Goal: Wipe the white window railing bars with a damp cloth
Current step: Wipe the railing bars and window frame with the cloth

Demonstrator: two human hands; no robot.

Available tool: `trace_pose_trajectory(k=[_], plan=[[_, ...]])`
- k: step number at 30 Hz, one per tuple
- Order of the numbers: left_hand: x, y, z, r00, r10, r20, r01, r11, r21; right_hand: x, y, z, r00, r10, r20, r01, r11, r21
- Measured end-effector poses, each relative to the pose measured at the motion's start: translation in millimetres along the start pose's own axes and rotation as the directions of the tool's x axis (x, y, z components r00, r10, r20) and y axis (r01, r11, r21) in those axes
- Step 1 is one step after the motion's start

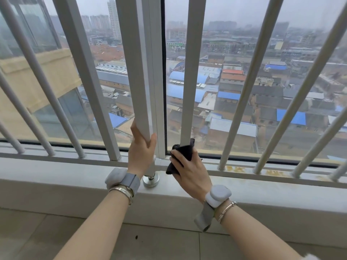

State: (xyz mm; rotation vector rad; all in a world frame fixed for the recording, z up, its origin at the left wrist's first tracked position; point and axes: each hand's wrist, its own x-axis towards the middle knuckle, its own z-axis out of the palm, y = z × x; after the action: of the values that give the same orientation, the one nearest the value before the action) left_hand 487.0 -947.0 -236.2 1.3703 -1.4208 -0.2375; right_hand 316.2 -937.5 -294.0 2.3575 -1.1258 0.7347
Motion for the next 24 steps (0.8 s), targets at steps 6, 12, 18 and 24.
trace_pose_trajectory(k=[6,12,18,24], plan=[[-10.3,1.9,-8.6,0.993,-0.057,0.102,0.061,0.997,-0.036,-15.3,26.7,-18.5,0.956,-0.275,0.101,0.280,0.959,-0.045],[-41.6,-1.3,-39.7,0.982,-0.088,0.167,0.103,0.991,-0.084,-28.5,41.4,-46.2,0.910,-0.370,0.187,0.384,0.923,-0.039],[-61.7,5.4,-28.7,1.000,0.014,-0.018,-0.015,1.000,-0.015,-10.2,51.8,-87.6,0.996,0.086,0.001,-0.085,0.978,0.191],[-65.9,11.6,24.9,0.933,0.031,0.359,-0.048,0.998,0.039,-16.5,7.3,-44.3,0.800,0.273,0.534,-0.402,0.905,0.140]])
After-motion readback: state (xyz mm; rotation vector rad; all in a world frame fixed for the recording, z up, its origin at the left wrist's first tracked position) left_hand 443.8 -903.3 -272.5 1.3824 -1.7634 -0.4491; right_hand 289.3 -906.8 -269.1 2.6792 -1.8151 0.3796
